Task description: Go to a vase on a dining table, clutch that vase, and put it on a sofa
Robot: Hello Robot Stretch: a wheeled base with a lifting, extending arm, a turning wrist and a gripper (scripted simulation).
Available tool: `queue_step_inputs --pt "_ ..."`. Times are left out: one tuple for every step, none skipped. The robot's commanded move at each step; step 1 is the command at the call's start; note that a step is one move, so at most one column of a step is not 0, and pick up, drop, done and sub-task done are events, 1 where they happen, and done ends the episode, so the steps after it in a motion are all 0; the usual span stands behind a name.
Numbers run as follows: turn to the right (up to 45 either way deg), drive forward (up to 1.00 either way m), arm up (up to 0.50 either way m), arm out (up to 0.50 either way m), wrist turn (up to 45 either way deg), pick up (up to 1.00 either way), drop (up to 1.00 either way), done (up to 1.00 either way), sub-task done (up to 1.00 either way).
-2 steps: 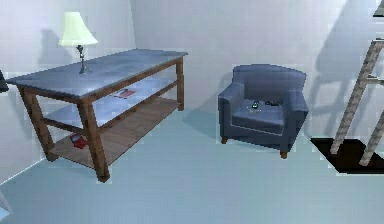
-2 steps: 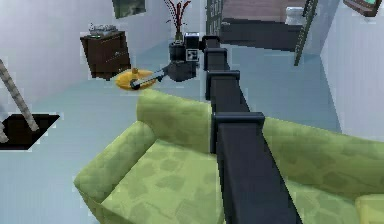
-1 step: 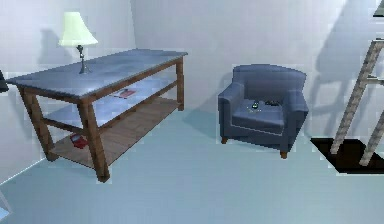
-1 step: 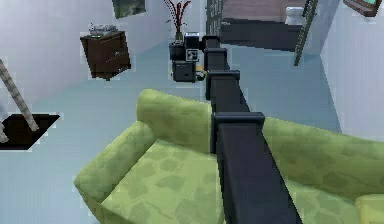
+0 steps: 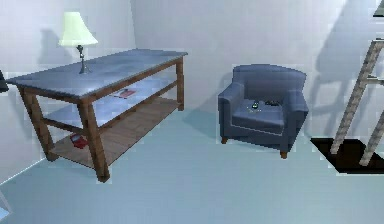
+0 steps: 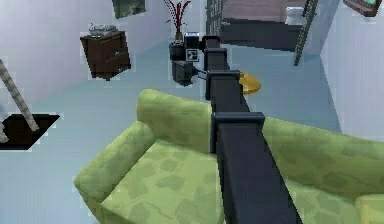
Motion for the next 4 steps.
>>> queue_step_inputs --pt "0.0 0.0 -0.4 0.0 0.0 0.0 0.0 0.0 0.0" --pt "0.0 0.0 -0.32 0.0 0.0 0.0 0.0 0.0 0.0" --pt "0.0 0.0 0.0 0.0 0.0 0.0 1.0 0.0 0.0" --pt "0.0 0.0 0.1 0.0 0.0 0.0 0.0 0.0 0.0"
